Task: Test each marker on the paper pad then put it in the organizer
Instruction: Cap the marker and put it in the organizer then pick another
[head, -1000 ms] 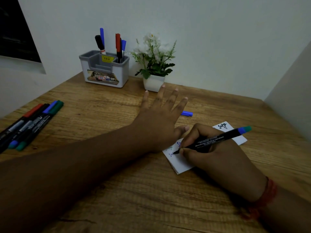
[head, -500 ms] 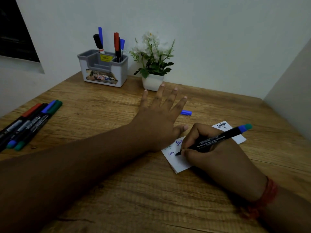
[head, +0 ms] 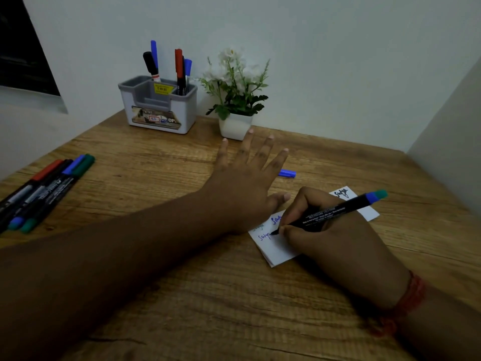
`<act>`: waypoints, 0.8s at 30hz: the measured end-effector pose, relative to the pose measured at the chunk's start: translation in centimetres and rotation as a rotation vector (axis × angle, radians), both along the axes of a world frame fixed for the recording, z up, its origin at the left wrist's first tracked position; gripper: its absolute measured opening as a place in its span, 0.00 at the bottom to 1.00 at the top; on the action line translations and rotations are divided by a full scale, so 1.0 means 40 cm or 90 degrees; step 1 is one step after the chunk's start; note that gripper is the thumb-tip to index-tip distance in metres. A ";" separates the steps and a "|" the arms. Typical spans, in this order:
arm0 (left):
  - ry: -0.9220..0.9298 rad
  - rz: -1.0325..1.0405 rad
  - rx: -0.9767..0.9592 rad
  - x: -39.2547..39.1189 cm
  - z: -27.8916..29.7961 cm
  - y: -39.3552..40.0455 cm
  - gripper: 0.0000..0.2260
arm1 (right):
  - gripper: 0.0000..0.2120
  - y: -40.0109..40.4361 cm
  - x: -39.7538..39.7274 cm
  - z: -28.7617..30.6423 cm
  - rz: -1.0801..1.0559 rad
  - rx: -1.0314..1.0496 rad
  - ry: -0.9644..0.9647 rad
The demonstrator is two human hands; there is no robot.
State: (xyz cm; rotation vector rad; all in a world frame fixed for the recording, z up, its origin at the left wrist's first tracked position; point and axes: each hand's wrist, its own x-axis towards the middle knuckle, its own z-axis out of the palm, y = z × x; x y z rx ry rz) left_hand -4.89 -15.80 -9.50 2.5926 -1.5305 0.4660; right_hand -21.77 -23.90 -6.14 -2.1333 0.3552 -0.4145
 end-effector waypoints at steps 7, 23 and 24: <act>0.013 -0.020 0.009 0.000 0.009 0.003 0.35 | 0.05 -0.028 0.005 0.024 -0.117 0.048 -0.193; 0.055 -0.023 -0.018 0.041 0.038 0.012 0.34 | 0.05 -0.268 0.077 0.022 -0.101 -0.095 -0.225; 0.061 -0.024 -0.028 0.044 0.042 0.011 0.33 | 0.05 -0.271 0.077 0.019 -0.084 -0.091 -0.225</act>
